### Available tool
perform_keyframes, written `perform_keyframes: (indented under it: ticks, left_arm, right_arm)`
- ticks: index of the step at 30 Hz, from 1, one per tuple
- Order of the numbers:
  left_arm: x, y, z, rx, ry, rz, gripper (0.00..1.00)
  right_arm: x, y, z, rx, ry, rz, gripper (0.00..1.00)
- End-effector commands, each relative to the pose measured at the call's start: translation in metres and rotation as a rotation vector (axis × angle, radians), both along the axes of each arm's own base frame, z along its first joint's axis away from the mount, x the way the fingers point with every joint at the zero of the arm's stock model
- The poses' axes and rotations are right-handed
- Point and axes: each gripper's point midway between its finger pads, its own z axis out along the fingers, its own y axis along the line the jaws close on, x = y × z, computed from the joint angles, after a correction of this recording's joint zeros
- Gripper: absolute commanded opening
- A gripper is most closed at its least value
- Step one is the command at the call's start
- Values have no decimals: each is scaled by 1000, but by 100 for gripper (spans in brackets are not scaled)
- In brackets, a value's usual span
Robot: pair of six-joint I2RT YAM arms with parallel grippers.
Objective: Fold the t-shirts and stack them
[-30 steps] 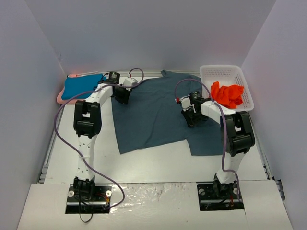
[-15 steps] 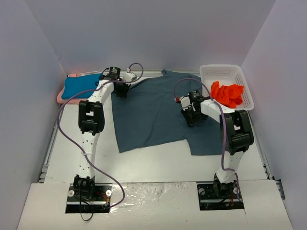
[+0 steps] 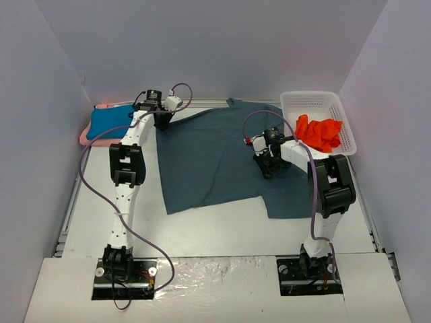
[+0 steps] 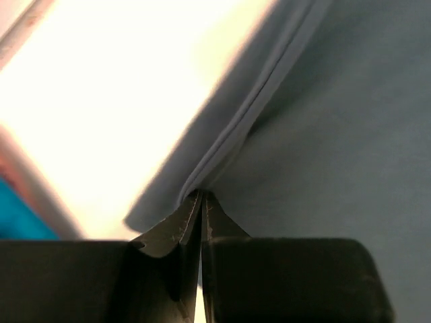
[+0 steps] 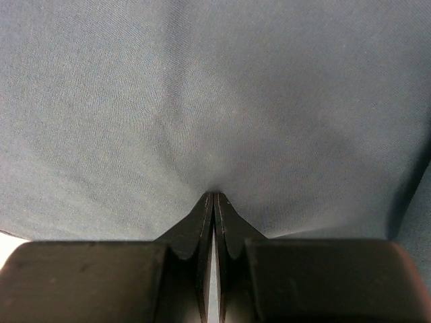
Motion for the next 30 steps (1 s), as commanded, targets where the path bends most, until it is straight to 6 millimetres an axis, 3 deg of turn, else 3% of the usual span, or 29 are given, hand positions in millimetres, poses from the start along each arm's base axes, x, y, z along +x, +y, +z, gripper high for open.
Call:
perform_keyframes:
  ticks: [1, 8, 14, 15, 17, 18, 19, 20, 21, 22, 23, 25, 26, 29, 30]
  left_arm:
    - [21, 31, 22, 56, -84, 67, 2]
    - [50, 43, 53, 105, -226, 99, 2]
    - [46, 39, 92, 82, -280, 97, 3]
    - [42, 38, 114, 72, -307, 99, 2]
    - [28, 31, 112, 49, -271, 61, 3]
    - [19, 30, 136, 46, -297, 55, 3]
    - [11, 28, 140, 42, -291, 49, 3]
    - [-4, 26, 123, 34, -230, 31, 3]
    - [-16, 23, 144, 17, -244, 26, 8]
    - [-27, 20, 144, 2, -225, 12, 12]
    - [-51, 15, 139, -23, -177, -16, 12]
    - [-78, 7, 129, -60, -111, -55, 12]
    - [-101, 3, 104, -76, -28, -75, 11]
    - [-145, -15, 108, -111, 26, -146, 5]
    - [-165, -17, 88, -100, 88, -158, 3]
  right_arm:
    - [-64, -24, -60, -126, 260, 17, 0]
    - [-66, -19, -65, -126, 276, 27, 0]
    - [-65, -19, -65, -127, 274, 25, 0]
    - [-64, -18, -64, -127, 273, 25, 0]
    - [-63, -17, -63, -122, 271, 26, 0]
    - [-63, -16, -63, -119, 270, 29, 0]
    - [-63, -16, -62, -118, 267, 32, 0]
    - [-62, -15, -61, -118, 264, 35, 0]
    - [-63, -15, -61, -118, 263, 37, 0]
    - [-63, -14, -60, -118, 262, 41, 0]
    - [-62, -13, -59, -117, 257, 49, 0]
    - [-60, -12, -57, -116, 246, 52, 0]
    - [-58, -11, -55, -114, 241, 58, 0]
    - [-54, -8, -46, -100, 214, 63, 0]
    - [-53, -7, -43, -93, 208, 64, 0]
